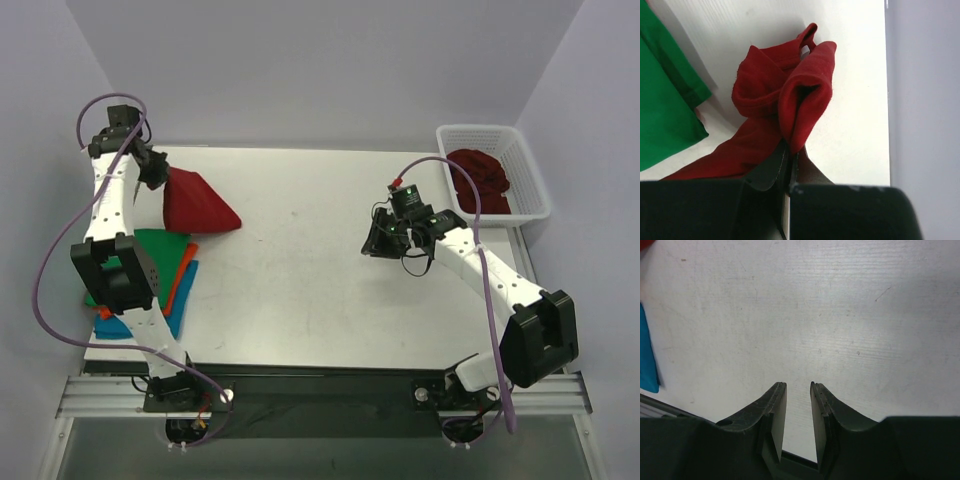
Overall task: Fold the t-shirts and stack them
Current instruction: Put the neatly folded tshirt into the corner of the board with the left arm
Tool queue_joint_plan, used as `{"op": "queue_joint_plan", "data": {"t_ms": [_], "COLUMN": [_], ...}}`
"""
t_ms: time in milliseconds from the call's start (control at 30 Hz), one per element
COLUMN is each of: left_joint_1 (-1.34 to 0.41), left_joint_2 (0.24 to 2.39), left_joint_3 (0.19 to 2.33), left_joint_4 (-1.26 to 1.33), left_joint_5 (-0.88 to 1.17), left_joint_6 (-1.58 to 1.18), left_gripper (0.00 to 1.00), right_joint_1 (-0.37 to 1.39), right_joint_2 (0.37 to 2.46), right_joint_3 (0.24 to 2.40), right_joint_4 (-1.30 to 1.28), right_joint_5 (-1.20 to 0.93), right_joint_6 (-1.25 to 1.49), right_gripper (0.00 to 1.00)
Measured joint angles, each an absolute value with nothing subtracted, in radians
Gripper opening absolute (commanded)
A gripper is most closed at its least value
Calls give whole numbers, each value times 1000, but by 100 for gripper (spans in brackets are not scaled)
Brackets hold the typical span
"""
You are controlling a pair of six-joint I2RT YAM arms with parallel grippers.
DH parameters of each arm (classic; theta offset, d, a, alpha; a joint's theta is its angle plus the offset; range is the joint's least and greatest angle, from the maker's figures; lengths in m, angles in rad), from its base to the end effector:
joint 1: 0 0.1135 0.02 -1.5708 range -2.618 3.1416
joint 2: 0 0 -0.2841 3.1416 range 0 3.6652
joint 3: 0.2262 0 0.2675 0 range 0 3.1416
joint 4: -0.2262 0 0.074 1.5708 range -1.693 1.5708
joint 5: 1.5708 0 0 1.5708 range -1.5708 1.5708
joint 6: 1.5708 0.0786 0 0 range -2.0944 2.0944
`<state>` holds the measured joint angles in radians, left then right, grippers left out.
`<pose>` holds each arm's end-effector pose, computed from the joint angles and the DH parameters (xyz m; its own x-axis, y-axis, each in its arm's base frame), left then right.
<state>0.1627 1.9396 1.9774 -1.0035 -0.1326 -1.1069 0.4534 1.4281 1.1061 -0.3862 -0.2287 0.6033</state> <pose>0.4592 0.0859 0.3234 -0.1532 -0.9235 -0.3518 -0.8309 0.3131 -0.4601 0.3160 0.1738 0.2712 -0.8114 0.2194 -0.5418 -0.1470 0.8205 0.5524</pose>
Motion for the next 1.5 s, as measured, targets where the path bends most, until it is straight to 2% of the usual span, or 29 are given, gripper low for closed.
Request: {"op": "queue_joint_plan", "data": {"t_ms": [433, 1500], "left_joint_1": [287, 374], "left_joint_2": [1939, 1805], "left_joint_3": [2003, 2015], "left_joint_4": [-1021, -1030], "left_joint_5": [-92, -16], "left_joint_6": [-1077, -1068], "left_gripper": [0, 0], "right_joint_1": [454, 454], "right_joint_2": [1428, 1386], "right_joint_3": [1106, 1105], "right_joint_4": [-386, -395], "right_joint_5": [-228, -224], "right_joint_6": [603, 603], "right_gripper": [27, 27]}}
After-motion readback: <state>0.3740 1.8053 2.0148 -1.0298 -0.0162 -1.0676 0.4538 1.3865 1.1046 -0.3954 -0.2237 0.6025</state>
